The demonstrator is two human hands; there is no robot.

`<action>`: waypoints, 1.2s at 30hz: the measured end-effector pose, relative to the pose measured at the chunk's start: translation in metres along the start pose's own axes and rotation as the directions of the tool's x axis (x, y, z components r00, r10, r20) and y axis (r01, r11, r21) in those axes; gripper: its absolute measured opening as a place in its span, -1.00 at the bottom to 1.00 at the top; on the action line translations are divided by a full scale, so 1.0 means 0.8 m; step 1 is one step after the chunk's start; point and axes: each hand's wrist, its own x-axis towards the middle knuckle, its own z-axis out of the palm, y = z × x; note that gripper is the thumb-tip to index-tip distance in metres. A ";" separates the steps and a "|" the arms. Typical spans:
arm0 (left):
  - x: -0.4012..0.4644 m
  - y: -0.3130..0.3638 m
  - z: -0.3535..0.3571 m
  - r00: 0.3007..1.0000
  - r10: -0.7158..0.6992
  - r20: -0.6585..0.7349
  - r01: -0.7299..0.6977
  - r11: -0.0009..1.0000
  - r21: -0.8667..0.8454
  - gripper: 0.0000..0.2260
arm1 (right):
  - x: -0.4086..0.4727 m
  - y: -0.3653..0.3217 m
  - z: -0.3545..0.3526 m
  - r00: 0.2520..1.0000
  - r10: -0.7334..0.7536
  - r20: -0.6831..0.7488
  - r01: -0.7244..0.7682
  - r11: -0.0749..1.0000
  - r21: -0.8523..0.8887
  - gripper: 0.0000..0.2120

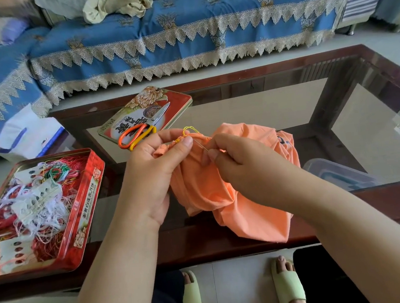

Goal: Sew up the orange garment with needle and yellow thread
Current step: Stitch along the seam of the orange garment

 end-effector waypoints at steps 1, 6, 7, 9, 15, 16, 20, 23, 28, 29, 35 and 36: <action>0.000 0.000 -0.001 1.000 -0.015 0.007 0.015 1.000 -0.008 -0.86 | -0.001 0.000 -0.001 1.000 0.004 0.008 -0.004 1.000 0.000 -0.79; 0.001 -0.002 -0.001 1.000 -0.008 -0.006 0.008 0.999 0.036 -0.92 | -0.001 -0.001 -0.003 0.999 0.027 0.026 -0.026 1.000 -0.010 -0.78; 0.001 -0.003 -0.001 1.000 0.015 -0.008 -0.015 0.998 0.058 -0.91 | 0.000 -0.001 -0.003 0.999 0.031 0.027 -0.031 0.999 -0.011 -0.78; 0.001 -0.006 -0.001 0.998 0.066 -0.011 -0.065 0.992 0.107 -0.88 | -0.001 0.000 -0.003 0.999 0.043 0.026 -0.043 0.999 -0.007 -0.78; -0.001 -0.008 0.002 0.980 0.196 -0.006 -0.188 0.946 0.263 -0.83 | 0.000 0.004 -0.001 0.996 0.084 0.006 -0.084 0.996 0.041 -0.78; -0.002 -0.008 0.004 0.972 0.237 -0.005 -0.222 0.918 0.328 -0.84 | 0.000 0.004 0.000 0.996 0.093 0.007 -0.094 0.994 0.056 -0.78; -0.010 -0.011 0.009 0.902 0.426 0.074 -0.392 0.733 0.555 -0.88 | 0.000 0.001 0.007 0.994 0.103 -0.033 -0.098 0.989 0.113 -0.81; -0.017 -0.012 0.014 0.824 0.542 0.169 -0.514 0.587 0.626 -0.91 | 0.002 0.000 0.011 0.989 0.130 -0.073 -0.117 0.980 0.164 -0.82; -0.015 -0.013 0.013 0.805 0.566 0.176 -0.542 0.583 0.606 -0.88 | 0.001 -0.002 0.005 0.990 0.142 0.007 -0.137 0.941 0.311 -0.79; -0.014 -0.012 0.013 0.814 0.561 0.153 -0.528 0.604 0.597 -0.87 | 0.000 -0.003 0.001 0.987 0.147 0.065 -0.161 0.923 0.351 -0.76; -0.013 -0.012 0.011 0.800 0.584 0.137 -0.528 0.578 0.622 -0.86 | -0.006 -0.001 -0.013 0.928 0.152 0.341 -0.291 0.866 0.407 -0.72; -0.013 -0.012 0.012 0.799 0.581 0.157 -0.537 0.571 0.621 -0.86 | -0.005 -0.001 -0.012 0.936 0.150 0.317 -0.284 0.854 0.435 -0.73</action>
